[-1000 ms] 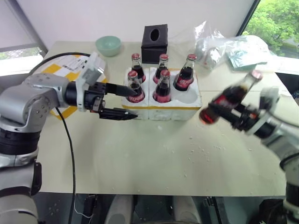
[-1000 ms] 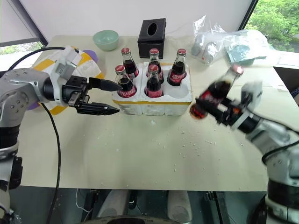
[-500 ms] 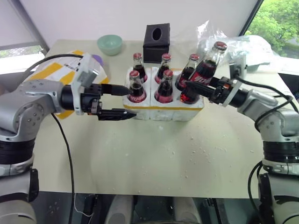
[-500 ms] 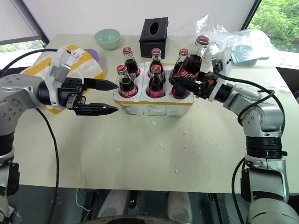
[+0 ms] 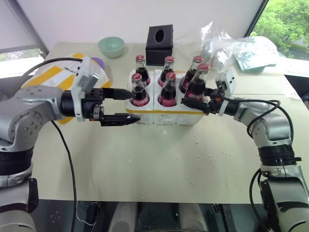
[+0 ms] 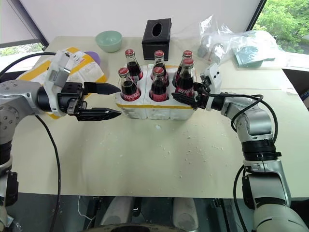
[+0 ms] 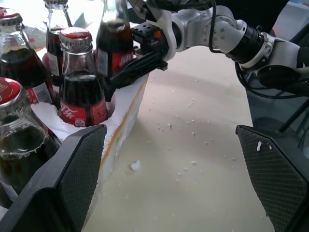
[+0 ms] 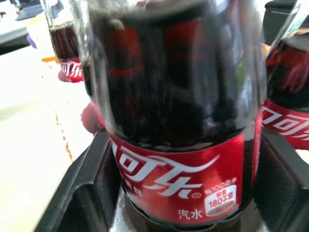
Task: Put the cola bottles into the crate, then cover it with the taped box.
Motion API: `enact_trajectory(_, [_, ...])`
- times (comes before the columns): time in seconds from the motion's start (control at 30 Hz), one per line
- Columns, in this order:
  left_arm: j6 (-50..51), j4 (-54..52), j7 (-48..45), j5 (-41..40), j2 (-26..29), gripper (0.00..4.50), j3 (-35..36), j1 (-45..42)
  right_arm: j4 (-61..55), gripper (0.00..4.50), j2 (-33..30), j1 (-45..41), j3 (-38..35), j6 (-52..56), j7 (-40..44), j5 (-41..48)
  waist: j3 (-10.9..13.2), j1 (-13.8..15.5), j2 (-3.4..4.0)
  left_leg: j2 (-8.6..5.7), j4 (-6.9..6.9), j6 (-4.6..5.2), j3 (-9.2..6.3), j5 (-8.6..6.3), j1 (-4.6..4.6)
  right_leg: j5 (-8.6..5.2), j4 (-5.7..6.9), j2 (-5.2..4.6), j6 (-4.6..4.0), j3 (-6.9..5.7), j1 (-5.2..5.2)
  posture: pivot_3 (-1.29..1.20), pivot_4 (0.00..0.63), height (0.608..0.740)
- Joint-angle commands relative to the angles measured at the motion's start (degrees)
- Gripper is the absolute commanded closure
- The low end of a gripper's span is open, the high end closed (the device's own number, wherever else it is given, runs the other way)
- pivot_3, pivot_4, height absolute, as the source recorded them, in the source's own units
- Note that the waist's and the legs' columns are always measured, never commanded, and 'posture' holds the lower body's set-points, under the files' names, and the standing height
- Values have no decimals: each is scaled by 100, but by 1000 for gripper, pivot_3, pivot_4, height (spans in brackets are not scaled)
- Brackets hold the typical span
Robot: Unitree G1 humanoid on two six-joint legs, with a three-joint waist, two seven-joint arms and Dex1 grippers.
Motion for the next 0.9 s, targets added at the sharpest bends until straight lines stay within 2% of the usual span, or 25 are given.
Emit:
enact_trajectory(0.03, [-99,-53,16,-60,51,0,157,-61,-116,56,-1,-28,22,-38,144,-69,0,0,0,0,0,0,0,0,0,0,0,0,0,0,0,0,150,737])
enact_trajectory(0.17, [-98,-101,39,-63,80,0,187,-4,-318,56,-189,11,-160,29,304,-5,0,7,0,0,0,0,0,0,0,0,0,0,0,0,0,0,150,737])
enact_trajectory(0.3, [-54,-174,144,-82,263,0,436,138,-647,56,-767,43,-554,216,788,331,1,22,1,0,0,0,0,0,-4,0,-3,0,0,0,-2,0,150,737])
enact_trajectory(0.47, [-37,-454,706,138,712,0,1482,1018,-640,56,-1943,-96,-1279,519,1630,820,2,18,3,0,-4,0,1,-1,-5,-1,-6,-2,-1,0,-3,0,150,737])
enact_trajectory(0.67, [-920,-794,1441,1974,1209,0,2407,3123,-691,56,-2642,-138,-1573,940,2303,1286,1,-40,3,17,-12,-1,16,-3,7,-16,-8,1,-33,2,-3,0,150,737])
enact_trajectory(0.83, [-1942,-533,1886,3586,1320,0,2800,4593,-1017,56,-2433,-312,-1614,1044,1984,1502,1,6,3,33,-15,-3,29,-4,-2,-22,-13,5,-64,3,-21,0,150,737])
enact_trajectory(0.9, [-2489,27,2540,4447,1232,0,2707,4989,-1352,56,-2294,-380,-1635,1285,1971,1925,0,27,5,38,-15,-5,36,-5,-6,-20,-15,5,-67,6,-28,0,150,737])
